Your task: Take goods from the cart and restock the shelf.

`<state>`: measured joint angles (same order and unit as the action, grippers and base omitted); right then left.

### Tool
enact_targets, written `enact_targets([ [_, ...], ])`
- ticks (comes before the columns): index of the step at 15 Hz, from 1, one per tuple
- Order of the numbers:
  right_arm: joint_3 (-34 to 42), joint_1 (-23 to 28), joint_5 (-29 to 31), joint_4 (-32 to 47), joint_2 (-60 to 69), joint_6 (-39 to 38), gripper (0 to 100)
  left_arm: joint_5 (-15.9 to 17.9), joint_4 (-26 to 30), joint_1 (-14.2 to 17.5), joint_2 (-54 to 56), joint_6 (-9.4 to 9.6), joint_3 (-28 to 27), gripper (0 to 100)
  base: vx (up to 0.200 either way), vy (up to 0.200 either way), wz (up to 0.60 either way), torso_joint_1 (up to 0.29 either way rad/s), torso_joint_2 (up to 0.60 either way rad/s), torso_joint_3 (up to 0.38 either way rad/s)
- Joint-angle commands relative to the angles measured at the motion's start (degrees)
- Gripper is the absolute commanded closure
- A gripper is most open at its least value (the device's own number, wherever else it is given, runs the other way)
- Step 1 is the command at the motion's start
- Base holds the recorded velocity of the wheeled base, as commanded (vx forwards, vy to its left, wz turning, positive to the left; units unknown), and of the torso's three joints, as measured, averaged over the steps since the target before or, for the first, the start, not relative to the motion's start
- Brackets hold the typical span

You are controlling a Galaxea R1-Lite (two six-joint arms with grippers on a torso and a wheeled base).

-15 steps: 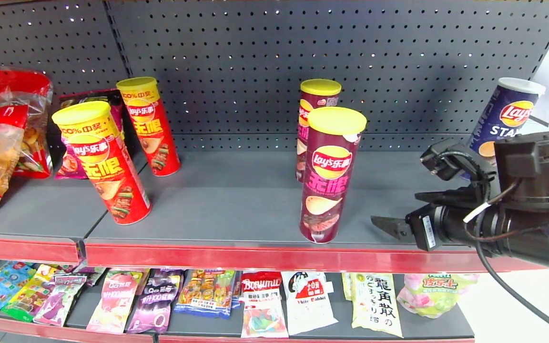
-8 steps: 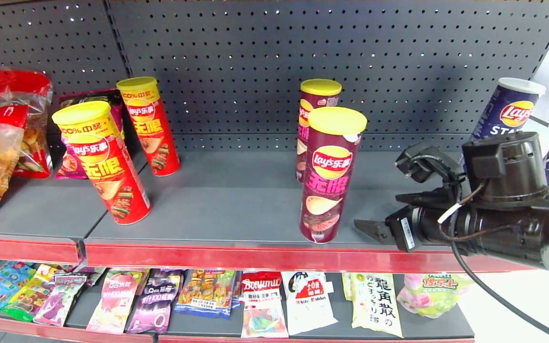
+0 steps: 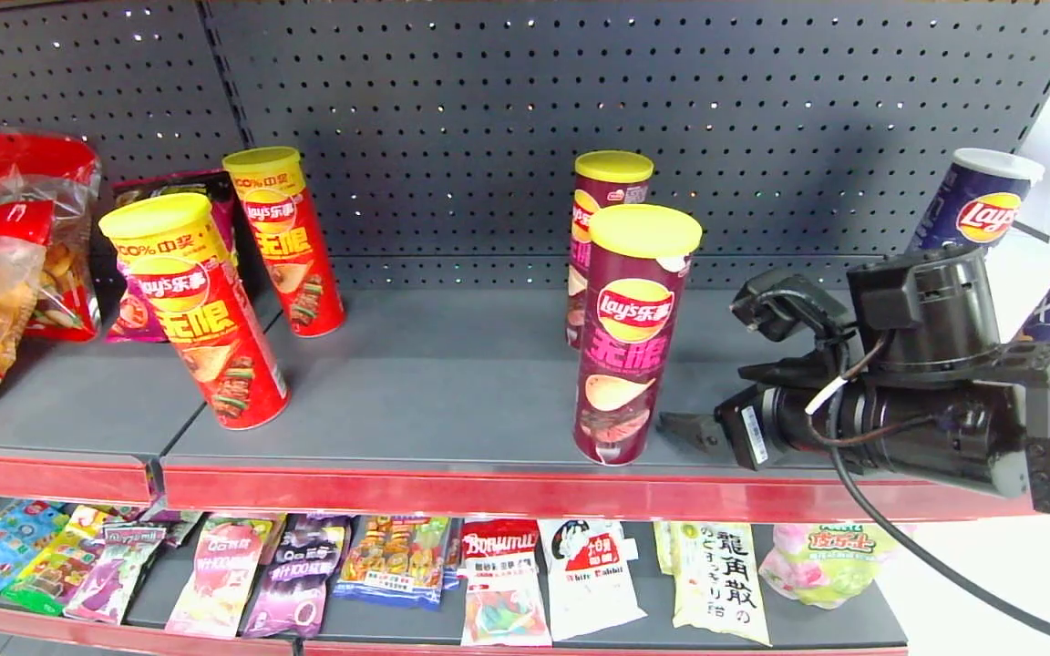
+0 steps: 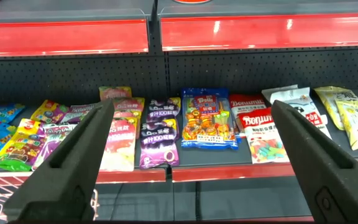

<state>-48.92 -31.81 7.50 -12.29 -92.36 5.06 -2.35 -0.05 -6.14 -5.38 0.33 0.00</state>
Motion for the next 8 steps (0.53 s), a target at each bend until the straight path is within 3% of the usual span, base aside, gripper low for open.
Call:
enact_targets([
  [1,-0.6,-0.2,0.1,0.0,-0.8,0.0,0,0.0,0.0,0.0,-0.2,0.02,0.0,0,0.000,0.000,0.00,0.000,0.00,0.000],
  [8,-1.9,-1.7,0.1,0.0,-2.0,0.0,0,0.0,0.0,0.0,-0.2,0.02,0.0,0,0.000,0.000,0.00,0.000,0.00,0.000],
])
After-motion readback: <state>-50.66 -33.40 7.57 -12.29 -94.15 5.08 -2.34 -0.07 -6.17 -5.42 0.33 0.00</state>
